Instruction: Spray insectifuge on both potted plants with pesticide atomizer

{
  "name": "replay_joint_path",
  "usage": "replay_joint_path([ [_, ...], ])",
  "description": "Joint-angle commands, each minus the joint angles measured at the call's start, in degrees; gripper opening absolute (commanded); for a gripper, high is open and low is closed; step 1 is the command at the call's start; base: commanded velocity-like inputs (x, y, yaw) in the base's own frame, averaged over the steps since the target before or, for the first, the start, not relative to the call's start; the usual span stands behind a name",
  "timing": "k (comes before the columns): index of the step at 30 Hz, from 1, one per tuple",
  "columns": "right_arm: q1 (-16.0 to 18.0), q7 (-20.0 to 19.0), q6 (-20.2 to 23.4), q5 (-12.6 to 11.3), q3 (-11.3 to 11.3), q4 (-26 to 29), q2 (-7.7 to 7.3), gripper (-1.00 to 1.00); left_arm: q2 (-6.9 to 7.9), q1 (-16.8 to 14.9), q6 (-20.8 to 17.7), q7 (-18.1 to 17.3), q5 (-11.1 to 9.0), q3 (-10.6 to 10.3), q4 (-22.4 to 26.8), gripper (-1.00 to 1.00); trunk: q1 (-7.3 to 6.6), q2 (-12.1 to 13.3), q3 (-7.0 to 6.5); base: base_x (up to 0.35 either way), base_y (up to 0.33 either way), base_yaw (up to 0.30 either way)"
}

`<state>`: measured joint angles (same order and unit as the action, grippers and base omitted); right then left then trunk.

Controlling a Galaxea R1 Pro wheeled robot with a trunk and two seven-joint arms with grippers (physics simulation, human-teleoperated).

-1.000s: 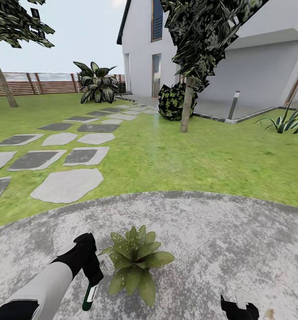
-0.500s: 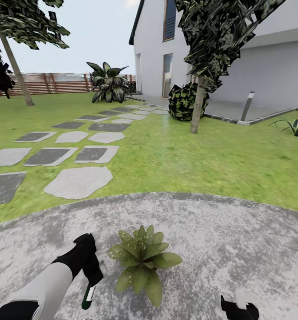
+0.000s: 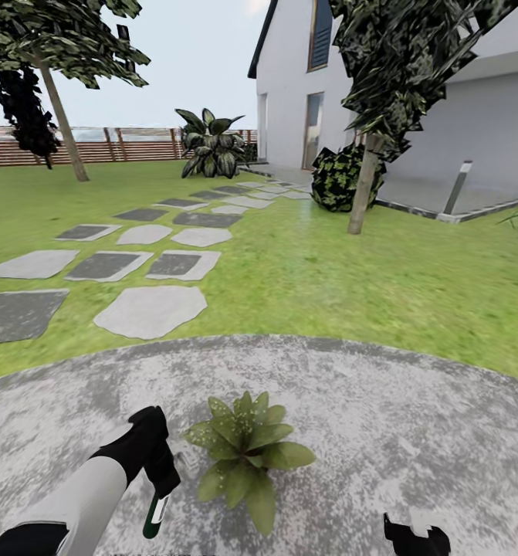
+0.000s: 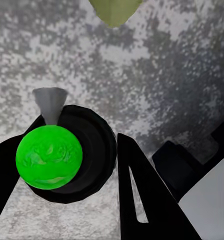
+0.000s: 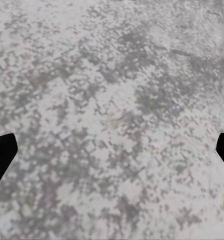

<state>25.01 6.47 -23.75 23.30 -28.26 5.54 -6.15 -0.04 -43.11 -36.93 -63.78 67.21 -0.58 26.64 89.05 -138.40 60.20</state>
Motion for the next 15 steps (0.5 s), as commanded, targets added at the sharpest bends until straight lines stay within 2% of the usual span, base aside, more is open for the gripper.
replay_joint_path([
  [1, 0.04, 0.25, -0.17, 0.60, -0.31, -0.09, 0.00, 1.00, -0.01, -0.03, -0.51, -0.38, 0.21, -0.05, 0.11, -1.00, -0.01, -0.02, 0.05, 0.000, -0.271, 0.221],
  [7, 0.04, 0.27, -0.17, 0.60, -0.31, -0.10, 0.00, 1.00, -0.04, -0.02, -0.49, -0.38, 0.20, -0.04, -0.05, -1.00, -0.01, -0.02, 0.05, 0.000, -0.220, 0.266],
  [12, 0.04, 0.27, -0.19, 0.60, -0.31, -0.10, 0.00, 1.00, -0.04, 0.38, -0.38, -0.41, 0.06, -0.04, -0.78, -1.00, -0.01, -0.02, 0.05, 0.000, -0.022, 0.262],
  [15, 0.04, 0.27, -0.16, 0.60, -0.33, -0.09, -0.02, 1.00, -0.17, 2.15, -0.04, -0.61, 0.03, -0.12, -1.22, -1.00, -0.01, -0.02, 0.05, 0.000, -0.002, 0.058],
])
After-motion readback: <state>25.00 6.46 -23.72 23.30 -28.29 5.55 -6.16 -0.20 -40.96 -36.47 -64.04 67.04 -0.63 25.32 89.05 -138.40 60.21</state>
